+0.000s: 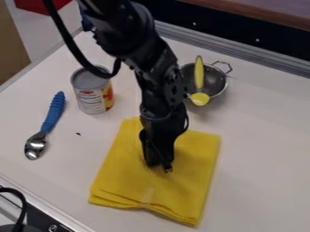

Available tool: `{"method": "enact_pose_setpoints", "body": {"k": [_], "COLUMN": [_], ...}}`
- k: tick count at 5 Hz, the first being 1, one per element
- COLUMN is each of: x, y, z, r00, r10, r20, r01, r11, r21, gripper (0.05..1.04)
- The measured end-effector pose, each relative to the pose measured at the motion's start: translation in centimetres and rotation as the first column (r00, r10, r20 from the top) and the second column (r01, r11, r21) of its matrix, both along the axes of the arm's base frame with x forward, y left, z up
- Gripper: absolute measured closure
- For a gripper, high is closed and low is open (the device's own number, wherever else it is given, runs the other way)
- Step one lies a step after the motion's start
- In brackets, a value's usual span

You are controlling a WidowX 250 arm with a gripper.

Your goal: Move the yellow cloth in the middle of the table

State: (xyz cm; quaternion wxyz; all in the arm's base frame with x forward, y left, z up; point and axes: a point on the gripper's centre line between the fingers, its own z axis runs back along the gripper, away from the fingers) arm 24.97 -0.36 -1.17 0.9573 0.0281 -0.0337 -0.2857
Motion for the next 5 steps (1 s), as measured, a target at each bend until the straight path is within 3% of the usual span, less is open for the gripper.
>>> {"method": "enact_pose_setpoints", "body": {"k": [1, 2, 3, 4, 5], "x": [1.1, 1.7, 1.9, 3.0, 5.3], "y": [-0.8, -1.0, -1.3, -1.1, -0.2], "z": [2.6, 5.2, 7.6, 9.0, 7.6], "r00": [0.997, 0.985, 0.978, 0.952, 0.874], "r10": [0.08, 0.168, 0.205, 0.307, 0.485], "r20": [0.011, 0.045, 0.028, 0.024, 0.006], "r01": [-0.079, -0.162, -0.198, -0.298, -0.481], "r11": [0.995, 0.981, 0.965, 0.939, 0.868], "r21": [-0.056, -0.109, -0.17, -0.174, -0.125], "gripper": [0.643, 0.35, 0.108, 0.087, 0.087]}}
